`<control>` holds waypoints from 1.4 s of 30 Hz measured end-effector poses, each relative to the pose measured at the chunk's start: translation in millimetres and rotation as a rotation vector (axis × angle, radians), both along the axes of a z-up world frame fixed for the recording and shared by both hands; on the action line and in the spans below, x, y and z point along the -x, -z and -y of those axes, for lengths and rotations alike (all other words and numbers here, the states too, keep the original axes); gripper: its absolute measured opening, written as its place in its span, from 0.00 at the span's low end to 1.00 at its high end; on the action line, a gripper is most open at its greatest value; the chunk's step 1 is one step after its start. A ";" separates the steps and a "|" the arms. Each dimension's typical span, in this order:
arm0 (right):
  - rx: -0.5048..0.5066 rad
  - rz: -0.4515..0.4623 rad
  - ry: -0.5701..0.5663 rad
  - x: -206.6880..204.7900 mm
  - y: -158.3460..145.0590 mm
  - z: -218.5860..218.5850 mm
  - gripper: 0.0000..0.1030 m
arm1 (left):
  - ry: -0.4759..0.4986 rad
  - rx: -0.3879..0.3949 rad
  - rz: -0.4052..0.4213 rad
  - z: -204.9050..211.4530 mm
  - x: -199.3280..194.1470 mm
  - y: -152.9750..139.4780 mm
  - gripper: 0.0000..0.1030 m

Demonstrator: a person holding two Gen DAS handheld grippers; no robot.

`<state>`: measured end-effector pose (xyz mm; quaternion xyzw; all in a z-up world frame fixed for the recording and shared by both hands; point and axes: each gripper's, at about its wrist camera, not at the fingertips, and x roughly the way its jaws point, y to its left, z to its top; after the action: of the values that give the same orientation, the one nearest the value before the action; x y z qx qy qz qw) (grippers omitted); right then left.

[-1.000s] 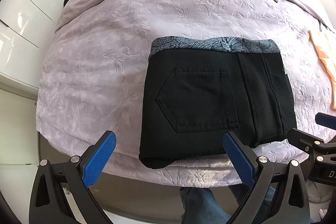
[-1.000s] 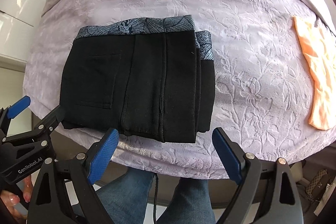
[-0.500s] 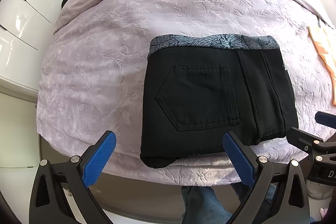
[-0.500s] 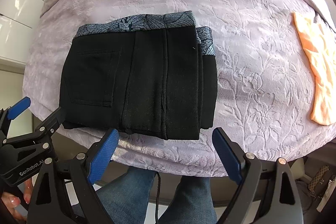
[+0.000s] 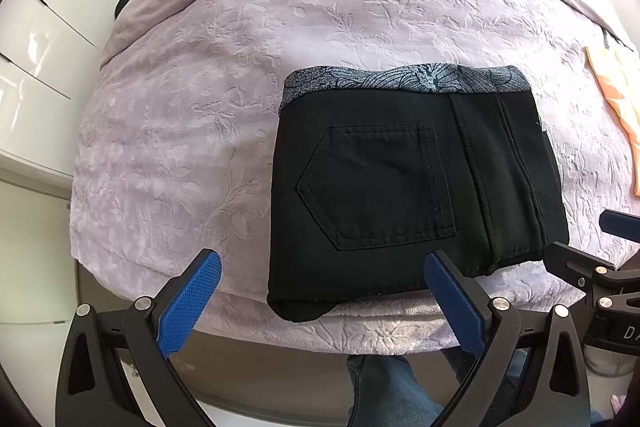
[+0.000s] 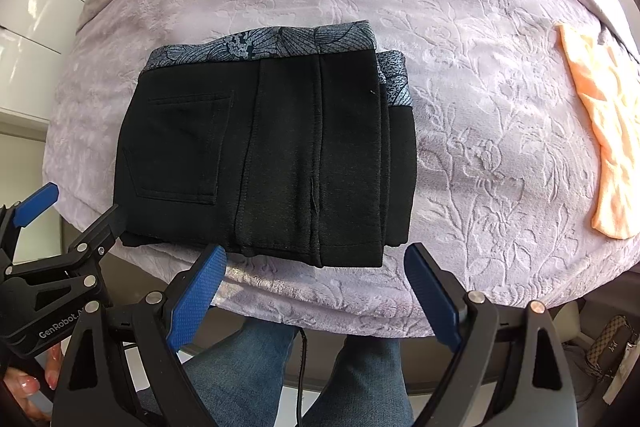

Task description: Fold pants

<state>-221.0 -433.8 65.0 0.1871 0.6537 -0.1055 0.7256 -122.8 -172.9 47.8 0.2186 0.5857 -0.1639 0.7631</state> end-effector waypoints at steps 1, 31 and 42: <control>0.000 0.000 0.000 0.2 0.0 -0.3 0.90 | 0.000 0.000 0.000 0.1 0.1 0.0 0.99; 0.000 -0.006 0.007 1.2 3.3 -2.7 0.90 | 0.036 -0.002 -0.015 -1.0 -2.3 4.4 0.99; 0.014 -0.013 -0.003 -5.2 2.5 1.2 0.90 | 0.054 0.005 -0.013 -0.8 -3.3 3.7 0.99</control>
<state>-215.8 -435.0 62.5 0.1804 0.6579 -0.1100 0.7228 -119.4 -172.1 44.1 0.2313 0.5842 -0.1876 0.7550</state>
